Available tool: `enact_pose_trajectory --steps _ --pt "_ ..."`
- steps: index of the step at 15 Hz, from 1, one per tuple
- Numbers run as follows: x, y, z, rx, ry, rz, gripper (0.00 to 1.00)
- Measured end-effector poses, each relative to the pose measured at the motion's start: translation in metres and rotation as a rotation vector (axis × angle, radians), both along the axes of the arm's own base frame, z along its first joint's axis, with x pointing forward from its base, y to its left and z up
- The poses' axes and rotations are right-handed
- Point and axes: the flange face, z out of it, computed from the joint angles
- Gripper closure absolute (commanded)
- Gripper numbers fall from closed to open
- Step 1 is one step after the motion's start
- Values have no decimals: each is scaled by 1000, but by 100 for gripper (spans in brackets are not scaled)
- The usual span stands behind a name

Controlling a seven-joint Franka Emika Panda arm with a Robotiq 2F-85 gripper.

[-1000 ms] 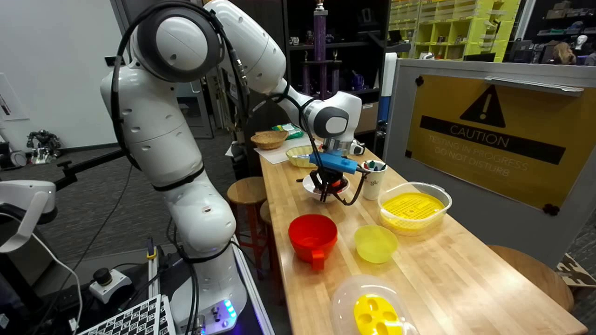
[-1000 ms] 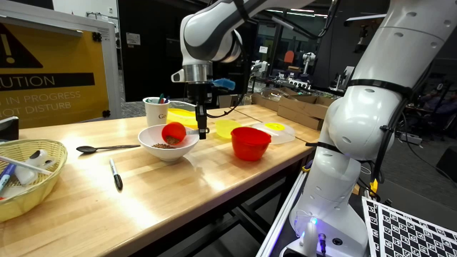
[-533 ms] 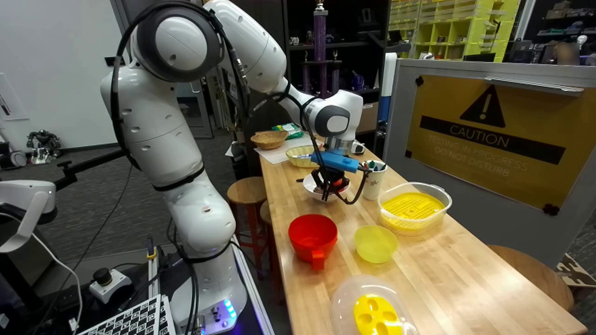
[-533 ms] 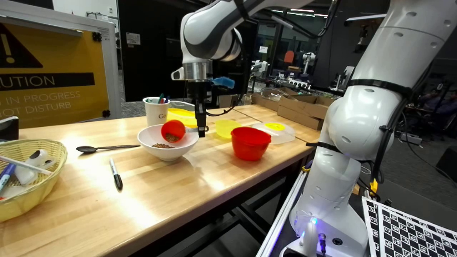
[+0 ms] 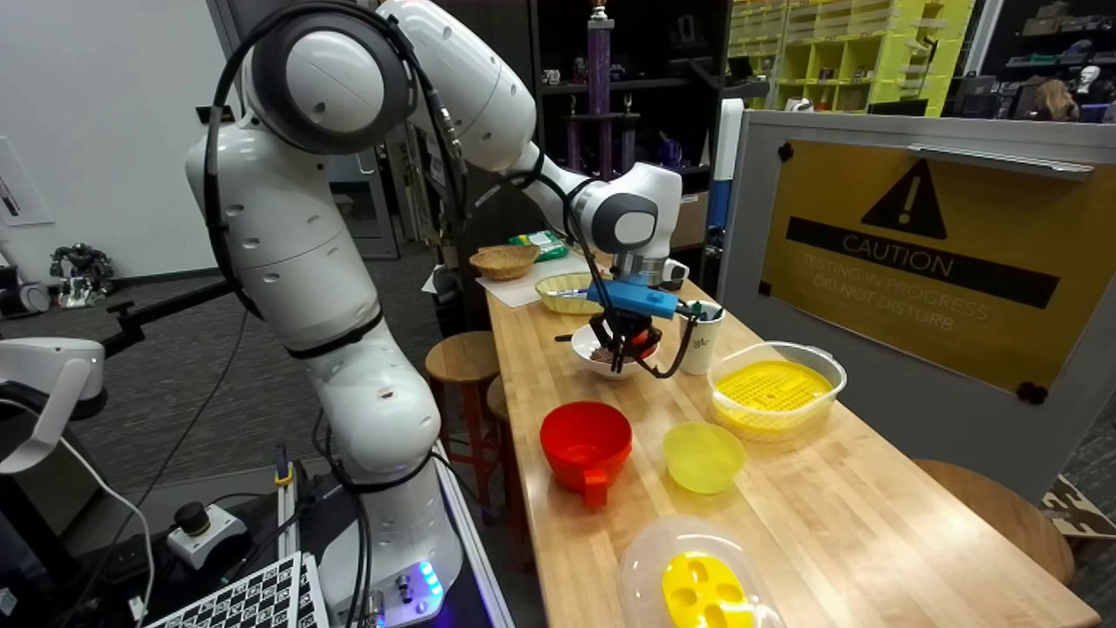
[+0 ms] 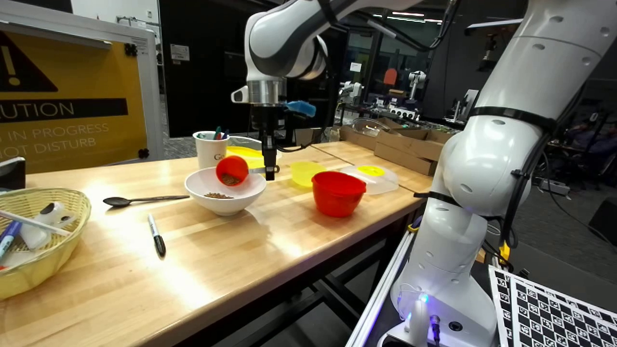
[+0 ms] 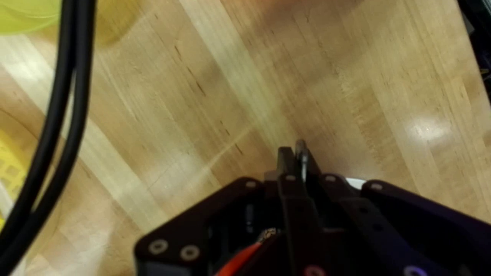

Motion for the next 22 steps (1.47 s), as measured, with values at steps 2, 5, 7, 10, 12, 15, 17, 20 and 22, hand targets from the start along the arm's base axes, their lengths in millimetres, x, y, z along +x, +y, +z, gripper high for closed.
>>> enact_pose_trajectory --steps 2,5,7,10,12,15,17,20,22 --pt "1 -2 0 -13 -9 2 99" --pt "0 -6 -1 -21 -7 1 99" --pt "-1 -9 -3 -26 -2 0 99" --pt "-3 -12 -5 -30 2 -3 99" --pt "-5 -15 -5 -31 2 -8 99" --pt "-6 -19 -1 -30 -6 -18 99" --pt "-7 -22 2 -29 -11 -24 99" --pt "-13 -22 1 -39 -9 -15 99" --pt "-22 -20 -3 -48 -1 0 99"
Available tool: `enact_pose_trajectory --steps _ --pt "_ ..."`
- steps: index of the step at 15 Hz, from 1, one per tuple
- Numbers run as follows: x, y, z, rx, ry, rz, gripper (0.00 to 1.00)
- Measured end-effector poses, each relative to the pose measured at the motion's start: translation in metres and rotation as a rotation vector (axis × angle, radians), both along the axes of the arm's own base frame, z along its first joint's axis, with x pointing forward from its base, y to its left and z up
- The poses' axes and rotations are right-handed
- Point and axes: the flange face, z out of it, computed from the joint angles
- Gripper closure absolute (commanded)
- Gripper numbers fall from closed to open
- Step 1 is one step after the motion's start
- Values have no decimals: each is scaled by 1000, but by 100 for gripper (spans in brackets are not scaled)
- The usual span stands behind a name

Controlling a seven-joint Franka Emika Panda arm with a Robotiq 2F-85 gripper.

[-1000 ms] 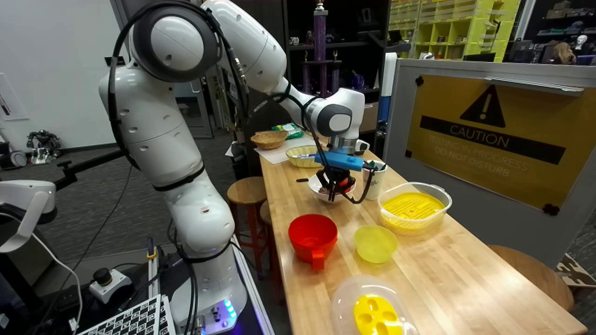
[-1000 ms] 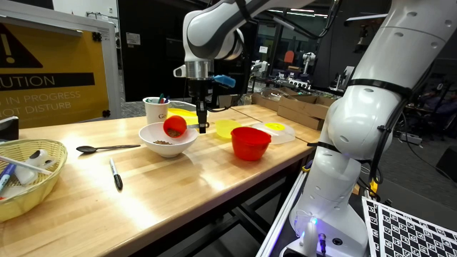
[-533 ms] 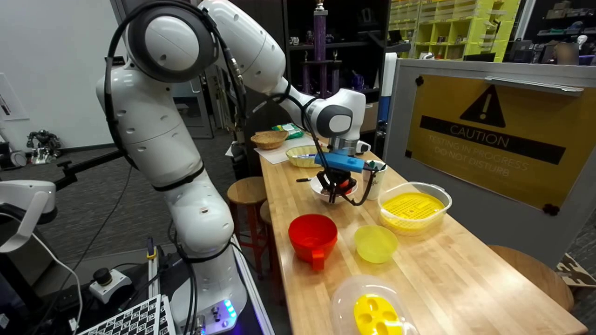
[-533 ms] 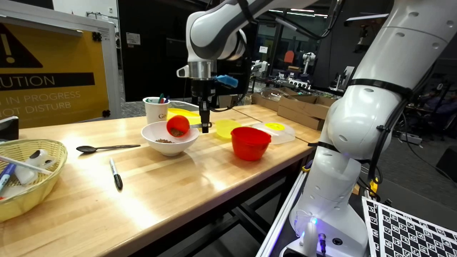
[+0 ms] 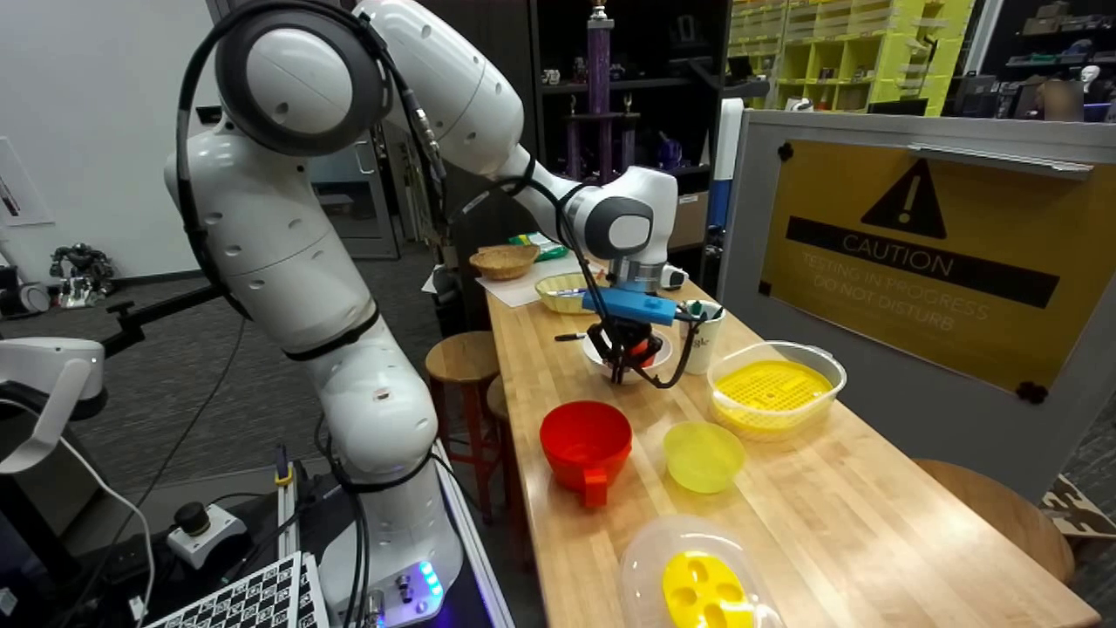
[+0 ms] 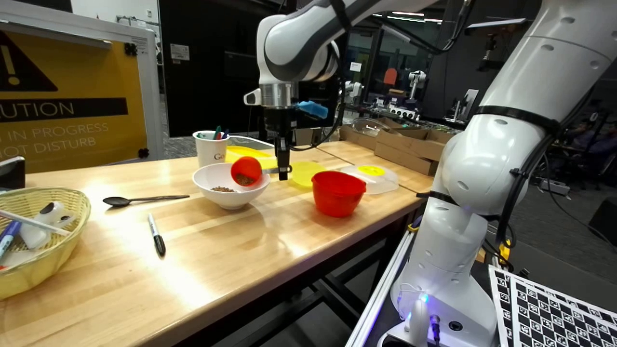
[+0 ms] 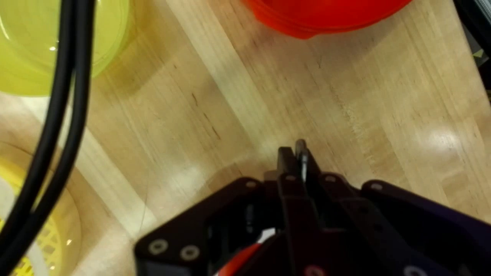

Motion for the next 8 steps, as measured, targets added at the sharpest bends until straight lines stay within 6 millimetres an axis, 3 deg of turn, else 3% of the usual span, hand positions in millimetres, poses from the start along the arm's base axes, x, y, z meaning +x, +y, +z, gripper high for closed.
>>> enact_pose_trajectory --steps 8 --pt "-32 9 -1 -22 -1 43 99"
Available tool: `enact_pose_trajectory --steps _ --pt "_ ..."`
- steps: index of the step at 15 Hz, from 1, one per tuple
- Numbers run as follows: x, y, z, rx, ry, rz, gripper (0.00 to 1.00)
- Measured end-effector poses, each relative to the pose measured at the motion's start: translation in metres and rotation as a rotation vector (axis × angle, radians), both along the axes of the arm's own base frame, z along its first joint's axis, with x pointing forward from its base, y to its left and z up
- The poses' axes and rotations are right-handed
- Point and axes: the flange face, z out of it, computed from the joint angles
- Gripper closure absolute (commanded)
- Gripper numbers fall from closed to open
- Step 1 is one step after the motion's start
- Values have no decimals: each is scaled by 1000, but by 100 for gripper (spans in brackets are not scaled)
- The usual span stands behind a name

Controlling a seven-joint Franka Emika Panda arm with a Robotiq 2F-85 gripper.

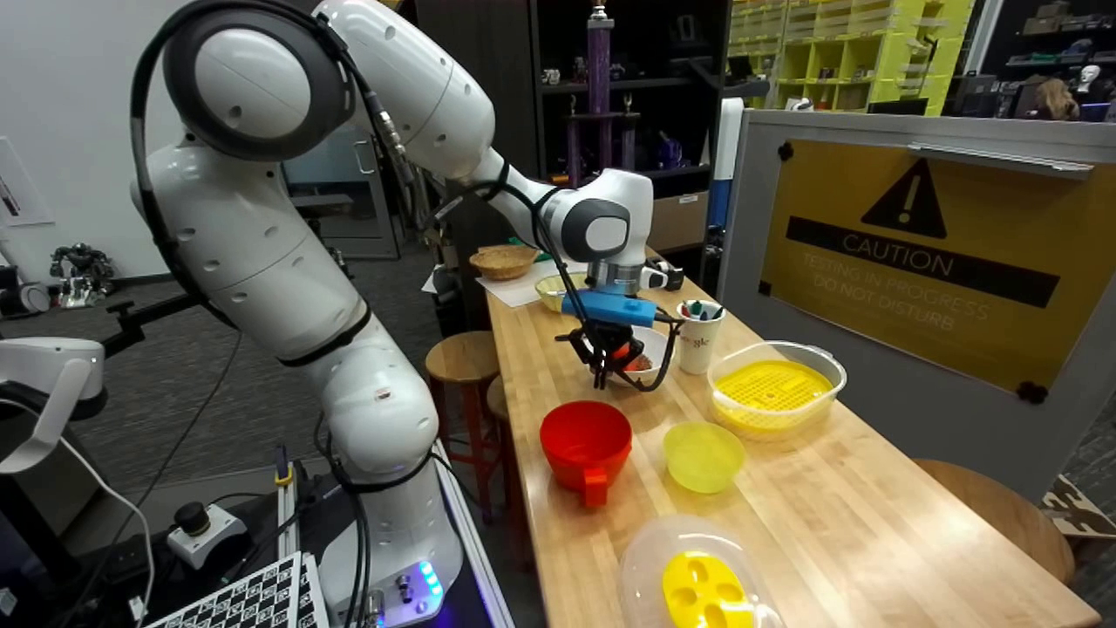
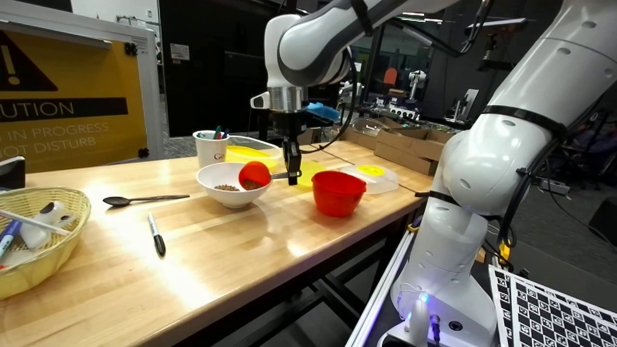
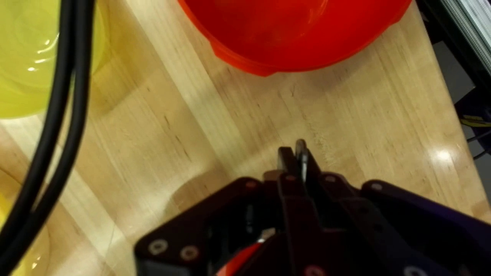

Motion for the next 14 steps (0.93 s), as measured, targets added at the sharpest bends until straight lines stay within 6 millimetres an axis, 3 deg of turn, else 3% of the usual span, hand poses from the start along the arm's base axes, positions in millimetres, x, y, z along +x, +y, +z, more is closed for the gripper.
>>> enact_pose_trajectory --steps 4,14 --pt "-9 5 -1 -4 35 3 99" --pt "-11 40 7 1 59 -51 99"
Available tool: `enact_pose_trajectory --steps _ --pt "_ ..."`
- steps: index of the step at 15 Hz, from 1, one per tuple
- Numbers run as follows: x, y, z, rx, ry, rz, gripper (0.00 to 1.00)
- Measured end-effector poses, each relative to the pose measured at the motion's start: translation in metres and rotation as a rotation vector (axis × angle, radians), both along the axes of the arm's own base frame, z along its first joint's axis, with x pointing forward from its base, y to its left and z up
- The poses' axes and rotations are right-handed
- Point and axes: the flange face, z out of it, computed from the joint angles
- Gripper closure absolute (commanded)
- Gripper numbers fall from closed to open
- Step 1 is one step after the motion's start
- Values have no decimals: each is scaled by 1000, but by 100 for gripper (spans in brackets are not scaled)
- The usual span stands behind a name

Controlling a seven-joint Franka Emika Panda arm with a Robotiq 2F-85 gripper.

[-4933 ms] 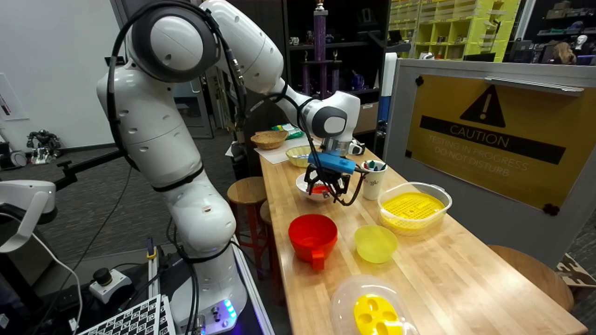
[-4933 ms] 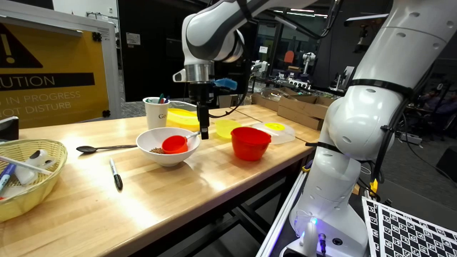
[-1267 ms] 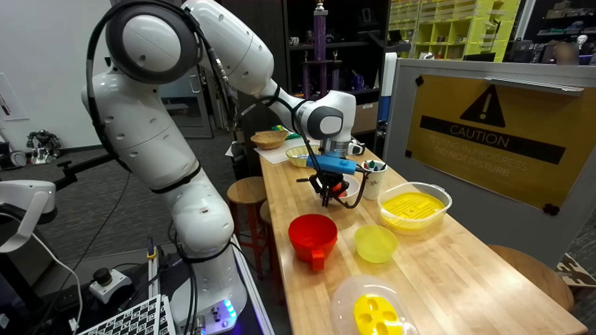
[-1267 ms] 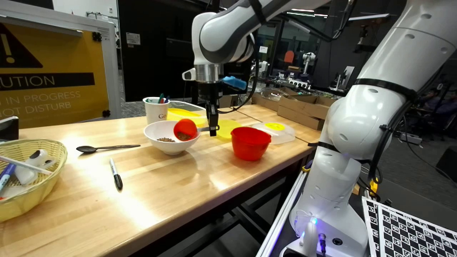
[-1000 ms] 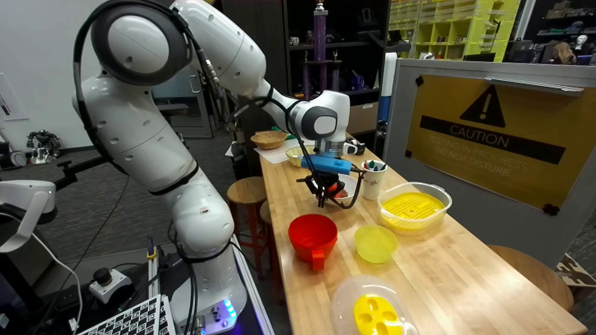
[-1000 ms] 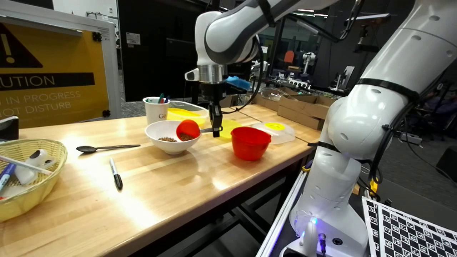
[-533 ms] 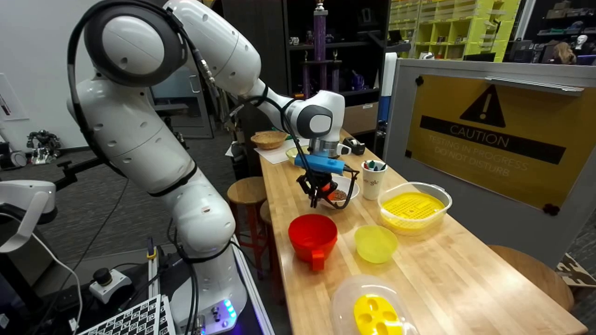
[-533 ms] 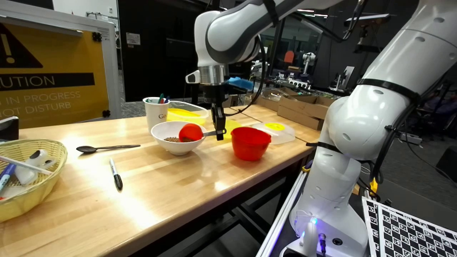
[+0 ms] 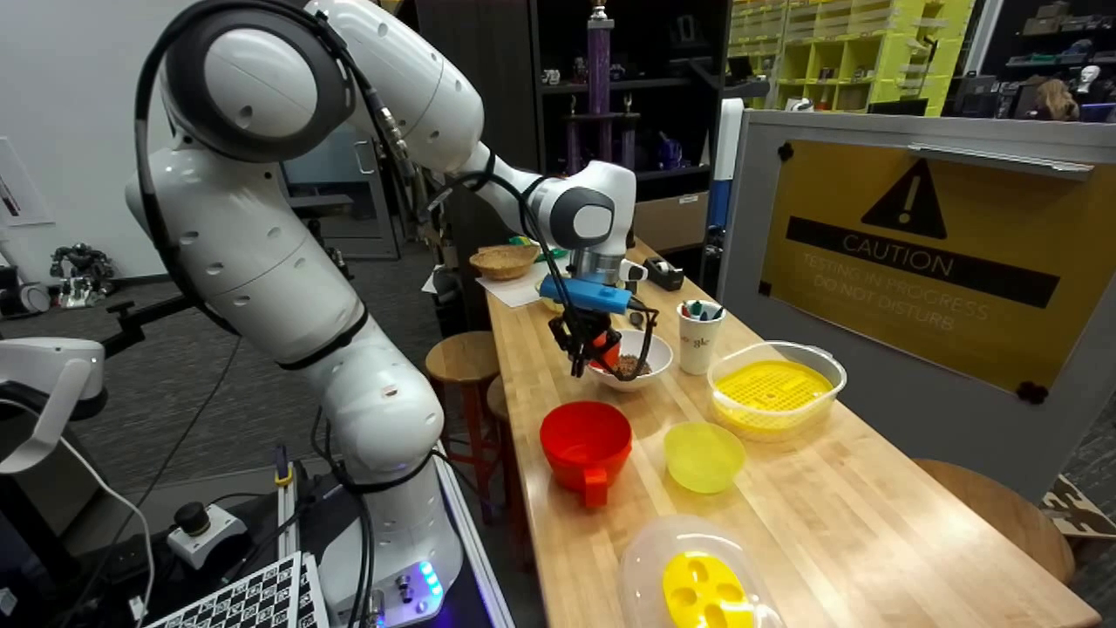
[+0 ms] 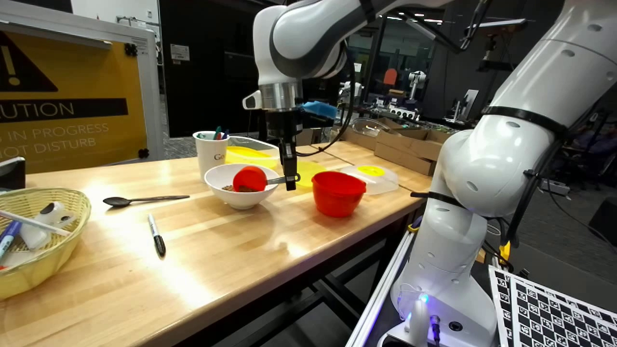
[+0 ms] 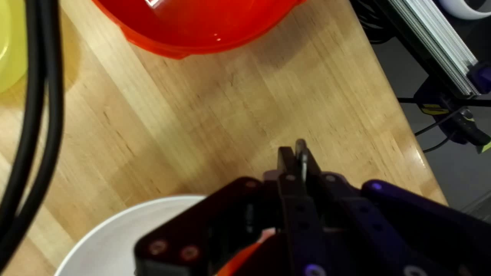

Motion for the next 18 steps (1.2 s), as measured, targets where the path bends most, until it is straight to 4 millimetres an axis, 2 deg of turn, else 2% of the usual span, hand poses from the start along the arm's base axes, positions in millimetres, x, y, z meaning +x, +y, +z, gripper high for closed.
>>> enact_pose_trajectory --steps 5,12,18 --pt "3 6 5 11 25 -31 99" --pt "19 12 17 43 42 -65 99" --pt "29 10 21 64 57 -99 99"
